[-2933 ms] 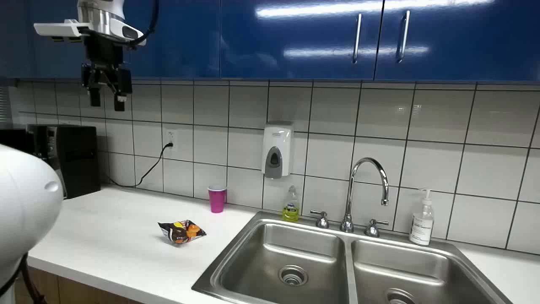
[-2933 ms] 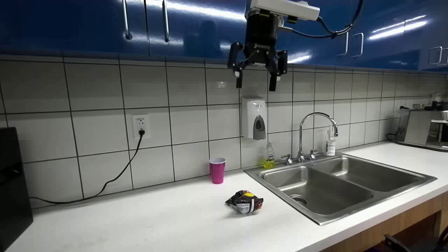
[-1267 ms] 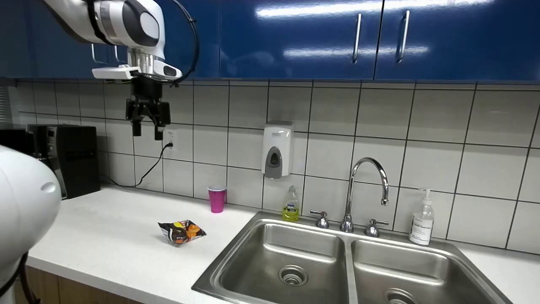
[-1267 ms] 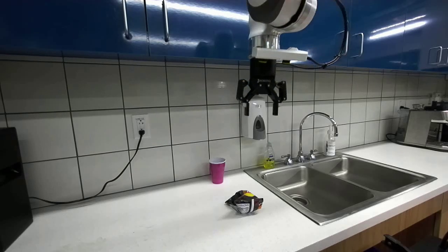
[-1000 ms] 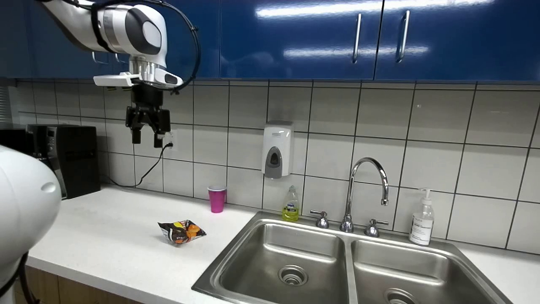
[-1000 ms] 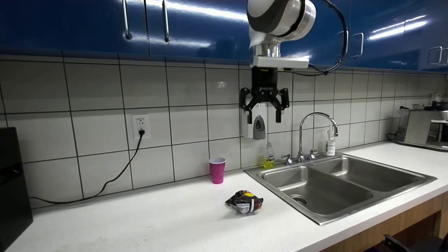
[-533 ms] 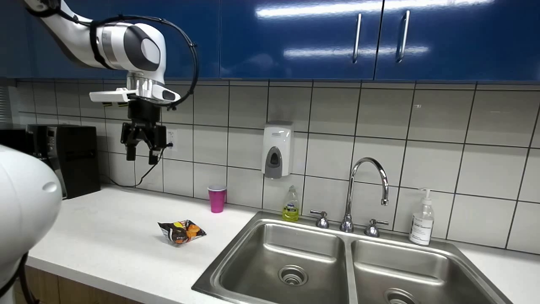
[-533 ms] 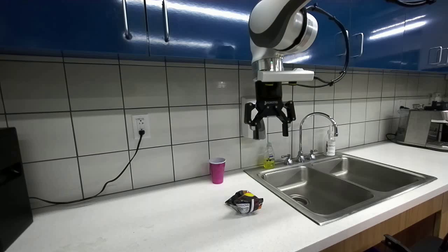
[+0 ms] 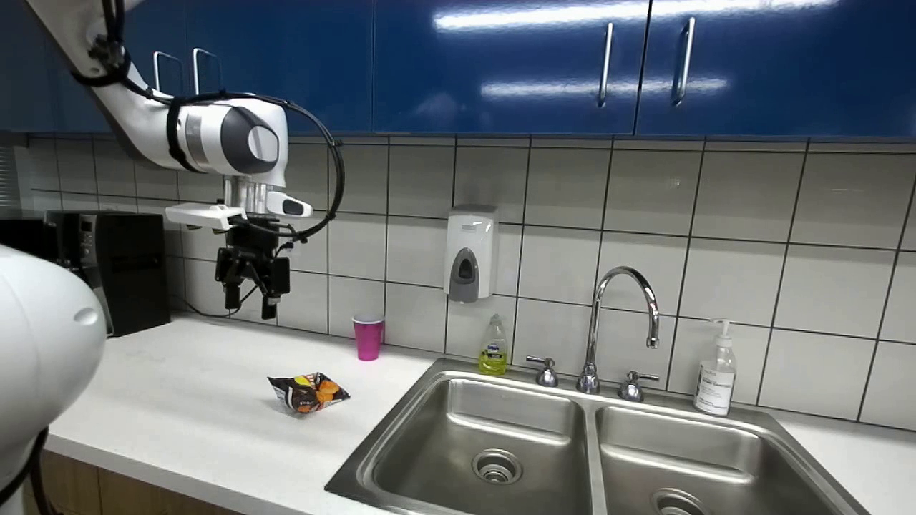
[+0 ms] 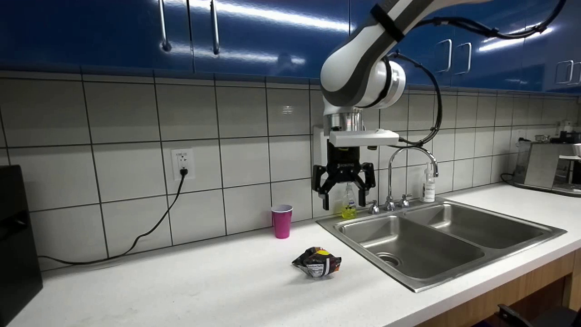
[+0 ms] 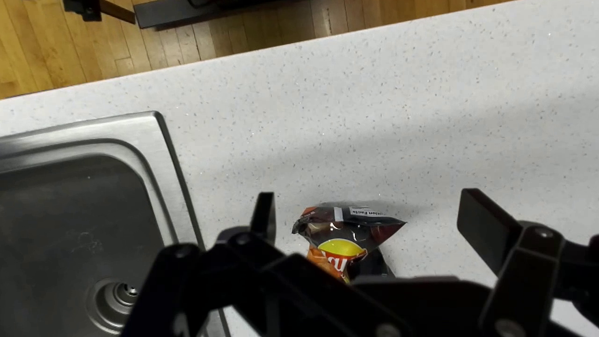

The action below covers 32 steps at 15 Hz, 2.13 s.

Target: Put the black packet in the left sink

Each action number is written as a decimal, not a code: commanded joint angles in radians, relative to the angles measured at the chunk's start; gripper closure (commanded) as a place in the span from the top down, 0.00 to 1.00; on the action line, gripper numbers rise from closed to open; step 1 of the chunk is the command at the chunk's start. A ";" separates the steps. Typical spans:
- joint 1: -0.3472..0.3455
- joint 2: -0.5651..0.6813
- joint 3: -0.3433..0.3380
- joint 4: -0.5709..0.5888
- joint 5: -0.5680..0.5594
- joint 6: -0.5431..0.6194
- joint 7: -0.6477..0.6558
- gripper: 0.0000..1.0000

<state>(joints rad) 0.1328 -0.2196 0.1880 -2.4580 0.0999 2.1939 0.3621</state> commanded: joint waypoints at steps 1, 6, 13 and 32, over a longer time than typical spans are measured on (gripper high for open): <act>0.007 0.088 0.006 0.023 -0.008 0.085 -0.022 1.00; 0.022 0.204 0.004 0.066 -0.037 0.160 -0.026 1.00; 0.029 0.347 -0.022 0.199 -0.101 0.169 -0.023 1.00; 0.027 0.646 -0.134 0.498 -0.094 0.068 -0.036 1.00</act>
<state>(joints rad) 0.1570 0.4041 0.0590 -2.0005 -0.0001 2.3305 0.3417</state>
